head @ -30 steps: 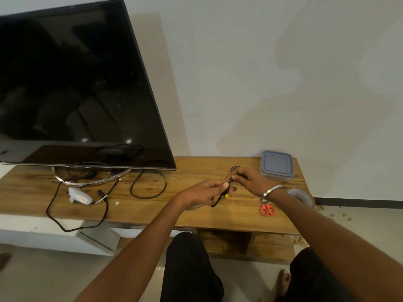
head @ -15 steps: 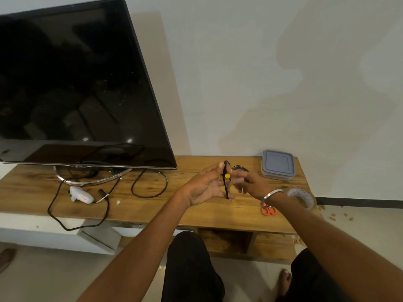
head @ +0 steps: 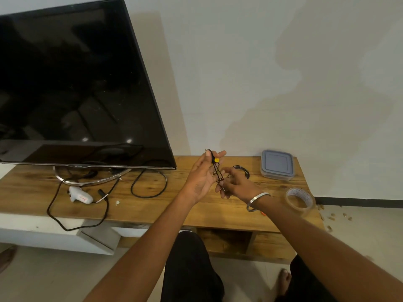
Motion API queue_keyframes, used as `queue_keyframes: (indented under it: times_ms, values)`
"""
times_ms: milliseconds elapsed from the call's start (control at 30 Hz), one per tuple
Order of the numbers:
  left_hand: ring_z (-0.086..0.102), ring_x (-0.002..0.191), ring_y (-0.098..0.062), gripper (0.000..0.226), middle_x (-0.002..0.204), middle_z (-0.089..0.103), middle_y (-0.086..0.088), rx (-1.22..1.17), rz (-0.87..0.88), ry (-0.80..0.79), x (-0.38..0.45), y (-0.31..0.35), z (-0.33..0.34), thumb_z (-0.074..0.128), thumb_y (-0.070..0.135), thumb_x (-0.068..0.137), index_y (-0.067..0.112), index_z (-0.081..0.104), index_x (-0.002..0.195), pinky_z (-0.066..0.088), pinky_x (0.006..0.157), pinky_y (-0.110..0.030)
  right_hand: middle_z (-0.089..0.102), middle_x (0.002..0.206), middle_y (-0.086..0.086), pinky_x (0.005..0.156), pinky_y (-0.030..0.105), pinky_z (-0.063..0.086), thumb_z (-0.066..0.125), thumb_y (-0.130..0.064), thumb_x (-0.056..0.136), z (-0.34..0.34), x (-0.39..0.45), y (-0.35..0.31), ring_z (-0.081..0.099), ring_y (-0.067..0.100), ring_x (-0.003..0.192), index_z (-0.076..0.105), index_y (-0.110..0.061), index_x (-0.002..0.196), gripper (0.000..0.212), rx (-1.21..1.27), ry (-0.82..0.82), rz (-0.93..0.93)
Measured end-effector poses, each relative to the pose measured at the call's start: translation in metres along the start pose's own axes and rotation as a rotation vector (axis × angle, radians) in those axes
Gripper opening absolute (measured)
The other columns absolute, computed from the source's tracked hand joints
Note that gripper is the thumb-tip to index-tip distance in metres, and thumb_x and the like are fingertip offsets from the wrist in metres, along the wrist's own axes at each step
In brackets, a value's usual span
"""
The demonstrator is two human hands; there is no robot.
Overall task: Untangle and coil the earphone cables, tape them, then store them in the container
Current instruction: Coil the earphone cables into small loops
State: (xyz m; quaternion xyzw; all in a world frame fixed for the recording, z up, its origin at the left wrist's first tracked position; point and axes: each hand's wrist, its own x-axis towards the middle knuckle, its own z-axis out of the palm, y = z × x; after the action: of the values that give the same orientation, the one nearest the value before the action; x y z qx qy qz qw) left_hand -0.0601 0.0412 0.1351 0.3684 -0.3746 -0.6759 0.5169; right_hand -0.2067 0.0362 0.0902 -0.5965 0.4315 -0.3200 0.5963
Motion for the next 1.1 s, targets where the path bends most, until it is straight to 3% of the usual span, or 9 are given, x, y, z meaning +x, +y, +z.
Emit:
queue_keyframes:
  times_ms: [267, 367, 433, 533, 700, 800, 867, 933, 1100]
  values:
    - [0.052, 0.123, -0.015, 0.03, 0.13, 0.062, -0.002, 0.161, 0.093, 0.238, 0.005, -0.012, -0.002, 0.04, 0.04, 0.101, 0.027, 0.066, 0.091, 0.047, 0.092, -0.039, 0.067, 0.083, 0.014, 0.059, 0.03, 0.053, 0.054, 0.003, 0.091, 0.009, 0.001, -0.005, 0.066, 0.027, 0.067, 0.025, -0.023, 0.133, 0.057, 0.133, -0.019, -0.014]
    - [0.064, 0.074, 0.004, 0.03, 0.12, 0.066, 0.0, 0.188, 0.099, 0.26, 0.004, -0.011, 0.003, 0.039, 0.041, 0.102, 0.025, 0.063, 0.093, 0.05, 0.056, -0.022, 0.066, 0.08, 0.01, 0.066, 0.032, 0.055, 0.055, 0.003, 0.09, 0.01, 0.001, -0.005, 0.068, 0.031, 0.075, 0.03, -0.022, 0.133, 0.056, 0.135, -0.037, 0.006]
    - [0.062, 0.057, -0.003, 0.03, 0.099, 0.072, 0.009, 0.207, 0.078, 0.261, 0.002, -0.009, 0.008, 0.039, 0.042, 0.101, 0.022, 0.061, 0.095, 0.046, 0.047, -0.024, 0.062, 0.081, 0.012, 0.07, 0.031, 0.056, 0.054, 0.004, 0.09, 0.012, 0.001, -0.006, 0.069, 0.028, 0.077, 0.034, -0.016, 0.132, 0.051, 0.146, -0.047, 0.02]
    - [0.058, 0.067, -0.025, 0.031, 0.083, 0.074, 0.013, 0.249, 0.051, 0.226, 0.002, -0.01, 0.01, 0.044, 0.048, 0.098, 0.023, 0.062, 0.099, 0.044, 0.052, -0.03, 0.058, 0.087, 0.014, 0.075, 0.029, 0.057, 0.052, 0.006, 0.09, 0.012, 0.0, -0.005, 0.068, 0.023, 0.079, 0.037, -0.007, 0.132, 0.046, 0.174, -0.052, 0.041]
    - [0.064, 0.107, -0.029, 0.039, 0.112, 0.068, 0.005, 0.369, 0.038, 0.249, 0.002, -0.011, 0.008, 0.049, 0.062, 0.087, 0.031, 0.069, 0.098, 0.053, 0.087, -0.058, 0.058, 0.101, 0.021, 0.084, 0.033, 0.057, 0.046, 0.012, 0.09, 0.01, 0.0, -0.004, 0.065, 0.028, 0.098, 0.042, -0.009, 0.128, 0.044, 0.262, -0.079, 0.076]
    - [0.068, 0.093, -0.021, 0.033, 0.111, 0.066, 0.012, 0.362, 0.018, 0.212, 0.001, -0.01, 0.009, 0.046, 0.052, 0.094, 0.027, 0.066, 0.095, 0.053, 0.083, -0.059, 0.063, 0.104, 0.021, 0.084, 0.034, 0.057, 0.049, 0.005, 0.093, 0.01, -0.001, -0.002, 0.064, 0.031, 0.104, 0.045, -0.009, 0.126, 0.036, 0.266, -0.062, 0.063]
    - [0.068, 0.083, -0.019, 0.029, 0.112, 0.064, 0.012, 0.335, 0.015, 0.183, 0.0, -0.009, 0.01, 0.045, 0.047, 0.097, 0.025, 0.065, 0.094, 0.054, 0.074, -0.053, 0.065, 0.1, 0.02, 0.081, 0.032, 0.058, 0.051, 0.002, 0.093, 0.009, -0.003, -0.002, 0.066, 0.029, 0.097, 0.046, -0.006, 0.125, 0.033, 0.242, -0.023, 0.045]
    - [0.067, 0.084, -0.019, 0.029, 0.112, 0.064, 0.012, 0.339, 0.022, 0.174, 0.0, -0.009, 0.012, 0.044, 0.045, 0.098, 0.024, 0.065, 0.095, 0.053, 0.069, -0.046, 0.066, 0.094, 0.017, 0.079, 0.029, 0.058, 0.052, 0.003, 0.092, 0.009, -0.004, -0.002, 0.067, 0.025, 0.09, 0.046, -0.005, 0.124, 0.034, 0.221, 0.005, 0.034]
    - [0.067, 0.095, -0.025, 0.03, 0.11, 0.066, 0.014, 0.348, 0.024, 0.165, 0.002, -0.011, 0.01, 0.045, 0.047, 0.097, 0.028, 0.067, 0.091, 0.051, 0.073, -0.048, 0.066, 0.087, 0.015, 0.08, 0.033, 0.058, 0.057, 0.009, 0.086, 0.008, -0.004, -0.001, 0.068, 0.026, 0.09, 0.047, -0.004, 0.12, 0.038, 0.188, 0.008, 0.018]
